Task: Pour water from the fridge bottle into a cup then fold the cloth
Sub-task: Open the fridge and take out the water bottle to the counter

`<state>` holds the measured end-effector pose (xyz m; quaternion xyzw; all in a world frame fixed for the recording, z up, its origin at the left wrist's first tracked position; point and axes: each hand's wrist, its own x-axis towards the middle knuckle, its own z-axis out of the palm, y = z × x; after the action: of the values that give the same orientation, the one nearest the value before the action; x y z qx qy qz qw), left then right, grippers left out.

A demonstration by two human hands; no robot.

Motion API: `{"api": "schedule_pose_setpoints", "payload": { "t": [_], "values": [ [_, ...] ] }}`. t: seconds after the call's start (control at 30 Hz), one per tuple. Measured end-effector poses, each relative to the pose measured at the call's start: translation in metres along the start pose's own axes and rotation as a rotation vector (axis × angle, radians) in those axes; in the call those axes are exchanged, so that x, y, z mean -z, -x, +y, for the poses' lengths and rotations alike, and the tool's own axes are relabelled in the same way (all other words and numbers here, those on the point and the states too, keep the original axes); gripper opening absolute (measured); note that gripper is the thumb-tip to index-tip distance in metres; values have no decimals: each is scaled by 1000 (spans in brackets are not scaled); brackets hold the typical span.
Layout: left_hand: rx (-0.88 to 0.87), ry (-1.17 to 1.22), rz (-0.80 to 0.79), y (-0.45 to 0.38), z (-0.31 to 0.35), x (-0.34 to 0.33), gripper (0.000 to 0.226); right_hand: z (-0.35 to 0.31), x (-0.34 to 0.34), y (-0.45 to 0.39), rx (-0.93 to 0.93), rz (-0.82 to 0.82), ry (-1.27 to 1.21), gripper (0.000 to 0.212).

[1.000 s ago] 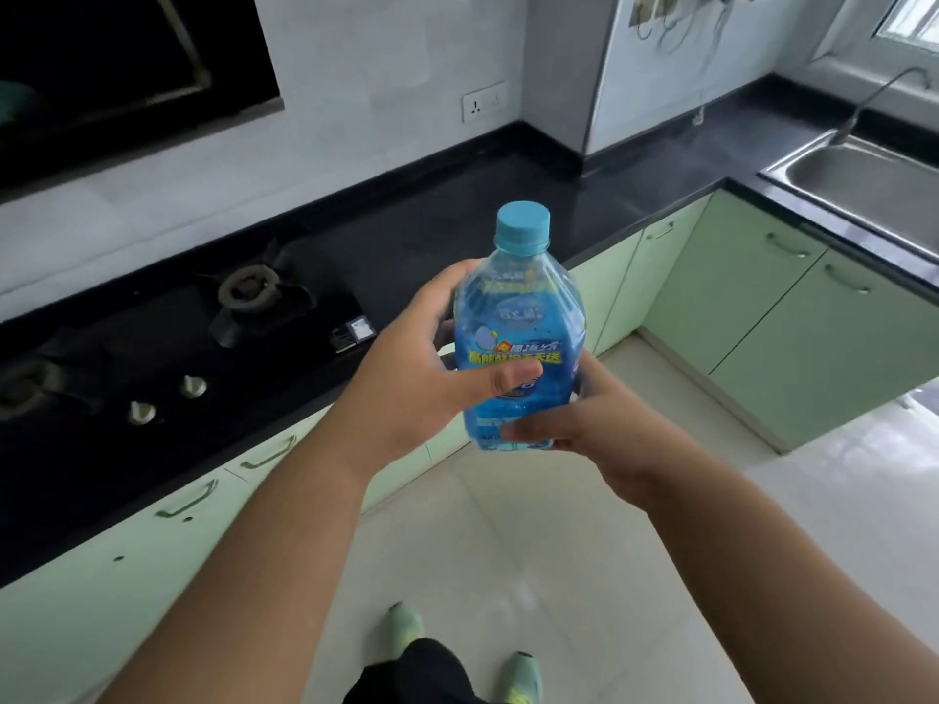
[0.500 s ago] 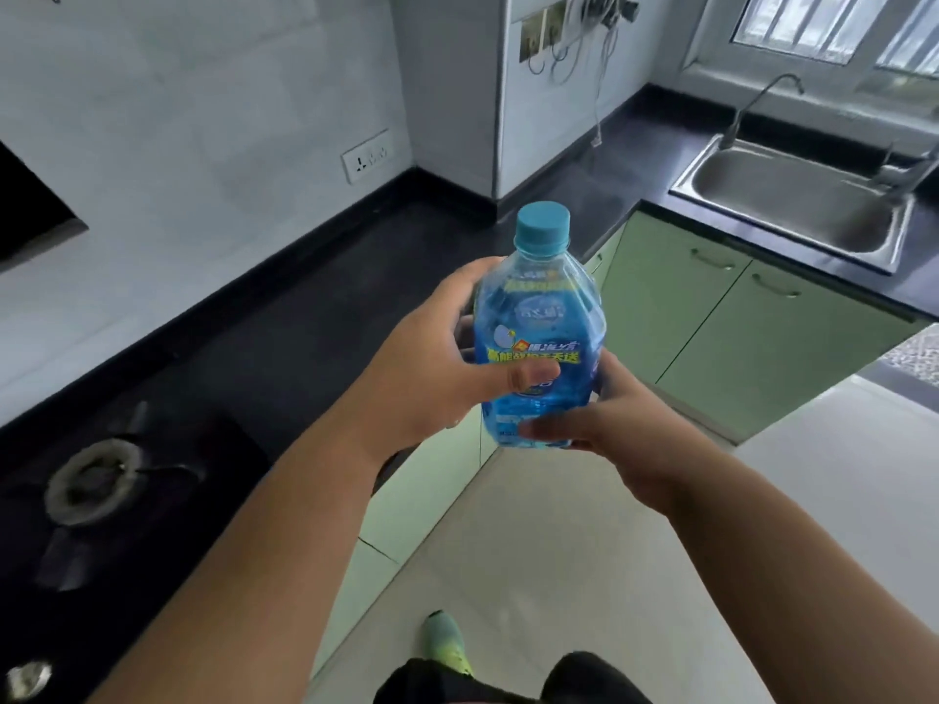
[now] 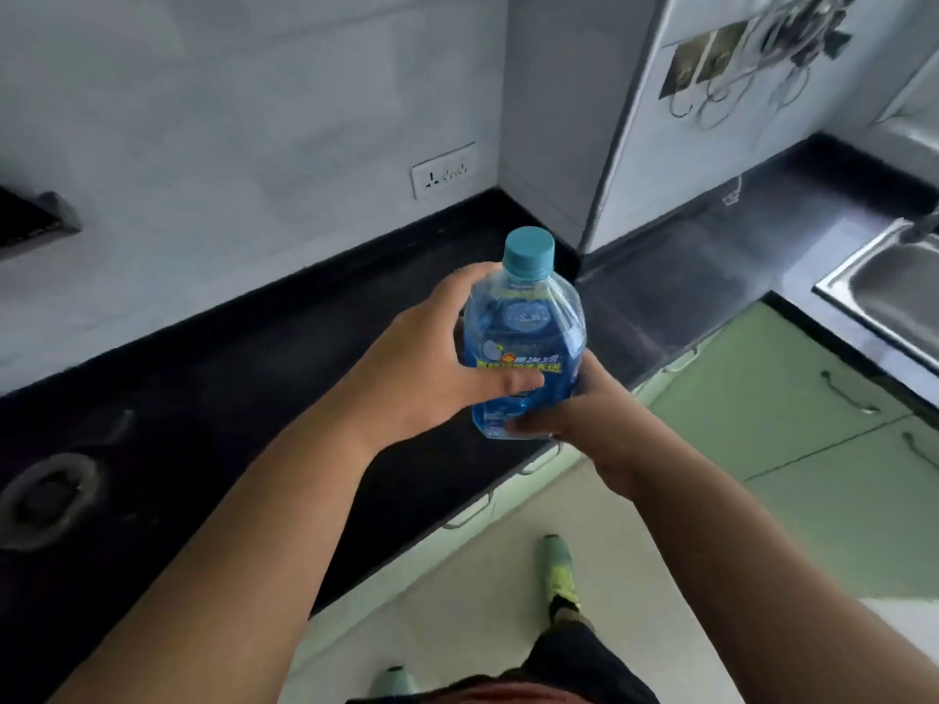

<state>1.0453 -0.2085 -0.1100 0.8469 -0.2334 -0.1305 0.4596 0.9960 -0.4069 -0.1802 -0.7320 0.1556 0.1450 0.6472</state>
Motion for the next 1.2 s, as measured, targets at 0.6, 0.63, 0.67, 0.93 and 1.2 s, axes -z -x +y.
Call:
{"api": "schedule_pose_setpoints", "payload": {
  "t": [0.6,0.63,0.67,0.93,1.2],
  "values": [
    [515,-153,335,-106,-131,-22,78,19,-33,-251,19,-383,590,72],
    [533,-145,343,-108,-137,-26,80,23,-35,-255,26,-376,606,68],
    [548,-129,352,-111,-143,-30,84,25,-35,-258,37,-365,614,68],
    [622,-106,355,-134,-164,-48,90,54,-35,-285,-27,-268,631,82],
    [675,-106,320,-144,-172,-61,79,69,-28,-291,-96,-293,688,70]
  ]
}}
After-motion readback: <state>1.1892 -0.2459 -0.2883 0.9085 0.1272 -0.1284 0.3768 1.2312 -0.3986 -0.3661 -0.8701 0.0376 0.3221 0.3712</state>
